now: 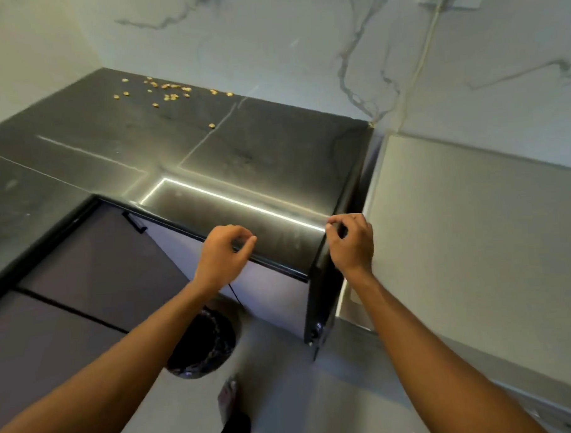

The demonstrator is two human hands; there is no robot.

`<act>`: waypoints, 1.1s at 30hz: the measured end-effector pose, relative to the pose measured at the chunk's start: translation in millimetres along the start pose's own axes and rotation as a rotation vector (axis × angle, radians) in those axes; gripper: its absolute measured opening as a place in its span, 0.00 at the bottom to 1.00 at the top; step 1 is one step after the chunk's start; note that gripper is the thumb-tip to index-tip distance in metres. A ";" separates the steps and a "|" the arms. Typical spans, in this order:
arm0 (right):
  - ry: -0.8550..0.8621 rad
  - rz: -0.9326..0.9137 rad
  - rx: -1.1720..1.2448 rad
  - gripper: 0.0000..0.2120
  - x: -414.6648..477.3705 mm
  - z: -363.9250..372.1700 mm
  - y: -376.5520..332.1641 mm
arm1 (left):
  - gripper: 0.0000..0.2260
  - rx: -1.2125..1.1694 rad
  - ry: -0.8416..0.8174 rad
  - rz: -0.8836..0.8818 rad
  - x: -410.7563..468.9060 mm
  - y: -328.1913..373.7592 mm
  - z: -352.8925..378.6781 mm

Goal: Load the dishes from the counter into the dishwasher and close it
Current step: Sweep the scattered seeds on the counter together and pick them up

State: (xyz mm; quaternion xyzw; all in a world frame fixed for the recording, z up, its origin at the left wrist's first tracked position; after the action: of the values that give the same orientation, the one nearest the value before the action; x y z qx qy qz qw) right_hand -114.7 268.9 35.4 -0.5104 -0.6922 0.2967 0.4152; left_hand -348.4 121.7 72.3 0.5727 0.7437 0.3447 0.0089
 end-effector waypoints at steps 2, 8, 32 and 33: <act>-0.069 -0.088 -0.026 0.05 14.8 40.2 -25.7 | 0.04 0.007 -0.021 -0.070 23.8 -46.5 -18.9; -0.309 -0.155 -0.193 0.12 41.9 168.0 -74.8 | 0.15 0.099 -0.048 -0.200 91.0 -179.5 -54.0; -0.492 -0.177 -0.501 0.29 246.2 441.8 -149.1 | 0.22 0.207 0.109 -0.472 278.7 -410.8 -83.2; -0.521 -0.213 -0.543 0.29 251.8 453.2 -152.3 | 0.23 0.231 0.122 -0.474 286.0 -413.5 -83.0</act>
State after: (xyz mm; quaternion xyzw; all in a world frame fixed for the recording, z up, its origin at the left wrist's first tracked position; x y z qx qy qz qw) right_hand -616.3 468.6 13.7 -0.4345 -0.8768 0.1777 0.1041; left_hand -830.3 281.4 28.5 0.3578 0.8907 0.2796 -0.0208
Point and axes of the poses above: each hand's wrist, its own x-axis towards the middle knuckle, its own z-axis out of the palm, y = z × x, the point moved 6 cm from there along x, towards the middle knuckle, and after that the axes turned 4 degrees about x, right-handed, at the moved point
